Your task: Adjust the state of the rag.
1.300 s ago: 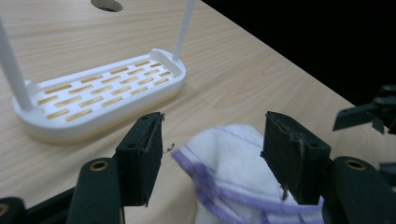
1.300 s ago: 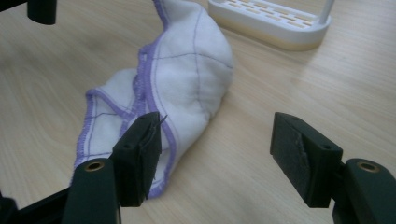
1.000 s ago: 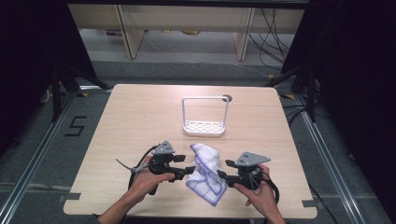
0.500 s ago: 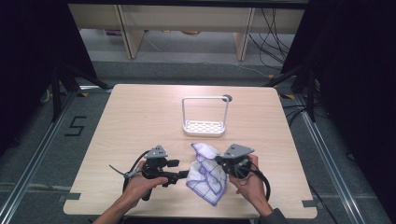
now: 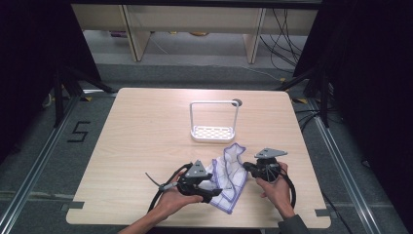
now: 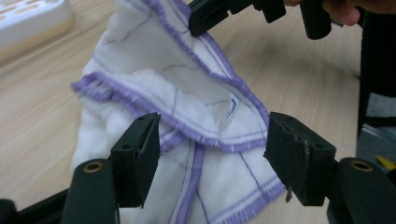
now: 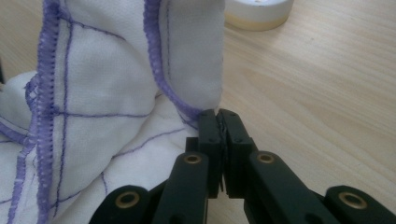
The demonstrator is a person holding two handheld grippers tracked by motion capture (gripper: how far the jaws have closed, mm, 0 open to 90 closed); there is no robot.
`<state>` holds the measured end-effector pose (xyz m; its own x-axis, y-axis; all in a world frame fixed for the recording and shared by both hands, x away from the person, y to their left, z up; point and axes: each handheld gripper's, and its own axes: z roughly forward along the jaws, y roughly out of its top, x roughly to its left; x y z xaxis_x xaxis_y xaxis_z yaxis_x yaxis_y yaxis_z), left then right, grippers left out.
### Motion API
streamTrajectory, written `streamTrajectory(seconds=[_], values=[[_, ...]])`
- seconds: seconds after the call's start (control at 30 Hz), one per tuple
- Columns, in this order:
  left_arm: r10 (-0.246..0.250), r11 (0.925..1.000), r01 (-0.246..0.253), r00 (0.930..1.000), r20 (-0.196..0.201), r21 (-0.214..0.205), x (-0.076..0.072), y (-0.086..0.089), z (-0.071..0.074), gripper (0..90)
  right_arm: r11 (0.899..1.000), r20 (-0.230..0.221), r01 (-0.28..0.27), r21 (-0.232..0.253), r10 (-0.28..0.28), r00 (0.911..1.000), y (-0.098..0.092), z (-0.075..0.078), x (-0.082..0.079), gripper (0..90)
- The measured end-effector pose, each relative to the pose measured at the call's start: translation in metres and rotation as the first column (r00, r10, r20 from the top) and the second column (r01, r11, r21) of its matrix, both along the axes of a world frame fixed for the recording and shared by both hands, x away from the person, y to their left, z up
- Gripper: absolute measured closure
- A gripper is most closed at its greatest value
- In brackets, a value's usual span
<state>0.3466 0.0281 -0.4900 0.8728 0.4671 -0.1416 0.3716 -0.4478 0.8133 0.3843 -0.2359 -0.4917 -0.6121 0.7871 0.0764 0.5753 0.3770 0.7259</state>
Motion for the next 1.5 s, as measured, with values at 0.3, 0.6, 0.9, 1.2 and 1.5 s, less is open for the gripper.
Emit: streamTrajectory(seconds=[0.3, 0.6, 0.9, 1.2, 1.5], values=[[-0.07, 0.9975, 0.071, 0.9968, -0.038, 0.006, 0.004, -0.026, -0.005, 33.7, 1.0, -0.018, 0.024, 0.01, -0.024, 0.9995, -0.005, -0.003, 0.002, 84.5], [-0.096, 0.9863, 0.094, 0.9953, 0.013, 0.136, 0.013, -0.046, -0.019, 46.3, 0.992, -0.02, 0.121, 0.025, -0.121, 0.9925, -0.01, -0.002, 0.004, 51.1], [-0.14, 0.9748, 0.12, 0.9851, 0.1, 0.188, 0.015, -0.042, -0.016, 84.2, 0.977, 0.018, 0.192, 0.091, -0.194, 0.9808, -0.025, 0.006, 0.0, 44.6], [-0.037, 0.9991, 0.038, 0.9969, 0.069, -0.016, 0.042, -0.004, 0.033, 84.4, 0.986, 0.025, 0.13, 0.109, -0.133, 0.9908, -0.024, 0.018, -0.015, 45.7], [0.136, 0.9894, -0.135, 0.9905, 0.022, -0.054, 0.088, 0.051, 0.033, 84.2, 0.996, -0.011, -0.07, 0.05, 0.071, 0.9974, 0.025, 0.017, -0.04, 45.3]])
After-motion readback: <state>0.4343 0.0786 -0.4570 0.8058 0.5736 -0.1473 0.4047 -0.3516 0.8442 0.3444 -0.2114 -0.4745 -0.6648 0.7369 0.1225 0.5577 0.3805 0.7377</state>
